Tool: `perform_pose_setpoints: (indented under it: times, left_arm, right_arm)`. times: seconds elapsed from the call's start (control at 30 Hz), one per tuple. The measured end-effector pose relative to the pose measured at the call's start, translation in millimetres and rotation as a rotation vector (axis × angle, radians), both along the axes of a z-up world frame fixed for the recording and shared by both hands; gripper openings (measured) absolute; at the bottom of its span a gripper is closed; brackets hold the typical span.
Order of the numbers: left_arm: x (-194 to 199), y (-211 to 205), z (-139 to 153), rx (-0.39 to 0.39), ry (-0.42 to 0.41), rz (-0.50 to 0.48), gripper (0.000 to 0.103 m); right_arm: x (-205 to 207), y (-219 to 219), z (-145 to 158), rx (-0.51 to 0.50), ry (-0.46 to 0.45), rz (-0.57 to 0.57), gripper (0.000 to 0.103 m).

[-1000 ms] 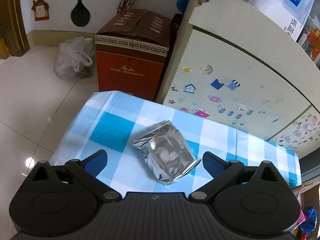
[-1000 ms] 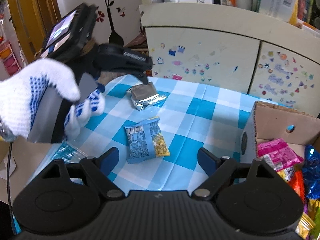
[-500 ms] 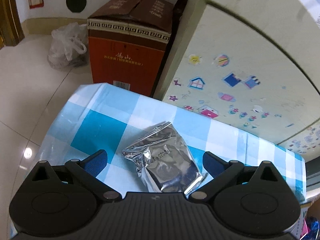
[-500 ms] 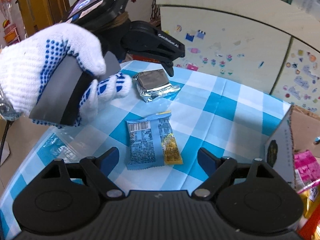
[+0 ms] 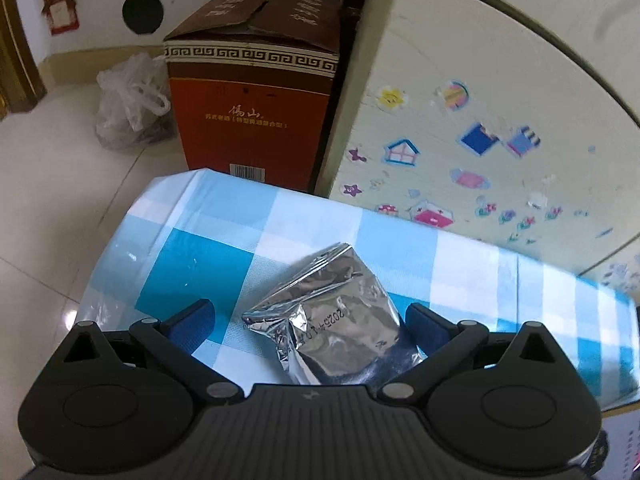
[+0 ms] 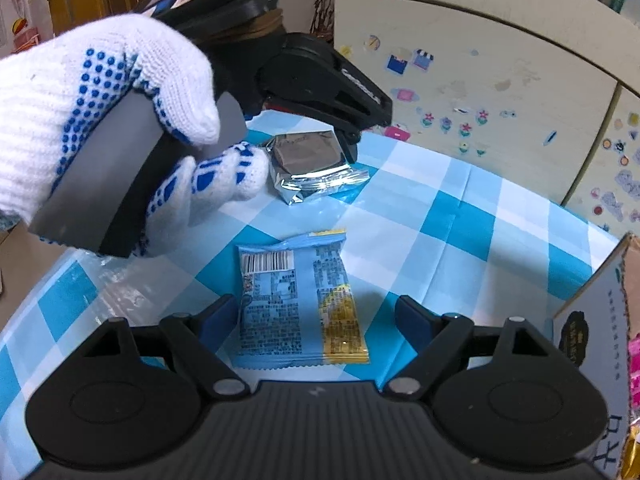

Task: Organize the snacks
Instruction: 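Grasp the silver foil packet with the left tool while the right tool grasps the blue packet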

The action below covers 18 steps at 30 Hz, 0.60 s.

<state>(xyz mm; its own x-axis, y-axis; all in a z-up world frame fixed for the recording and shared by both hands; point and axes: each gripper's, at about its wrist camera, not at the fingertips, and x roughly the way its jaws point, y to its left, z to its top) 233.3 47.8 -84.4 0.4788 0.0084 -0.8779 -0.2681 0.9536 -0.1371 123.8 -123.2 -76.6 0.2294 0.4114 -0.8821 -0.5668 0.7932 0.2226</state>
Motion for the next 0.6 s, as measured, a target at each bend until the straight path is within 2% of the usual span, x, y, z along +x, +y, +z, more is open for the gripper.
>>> perform_pose_setpoints:
  times: [0.3,0.37,0.43,0.5,0.6]
  left_arm:
    - [-2.8,-3.4,-1.3,0.035,-0.004,-0.020,0.103]
    - [-6.5,-5.1,-0.3,0.035,-0.020,-0.025,0.099]
    - [-9.5,-6.7,2.8,0.036,-0.043,-0.048,0.087]
    - [-11.6,-6.5,4.7,0.024,-0.045,-0.050,0.085]
    - [-18.2,-2.2,5.8,0.017,-0.053,-0.026,0.084]
  right_arm:
    - [-1.8,15.0,-4.6,-0.017,-0.020,0.027,0.085]
    - [-1.2,17.0,-3.8,-0.017,-0.022,0.021,0.079]
    - [0.1,17.8,-1.1,-0.008,-0.022,0.023,0.059]
    - [2.7,18.0,1.8,0.000,-0.011,0.012,0.051]
    - [4.8,17.4,4.4,0.015,0.011,-0.004,0.051]
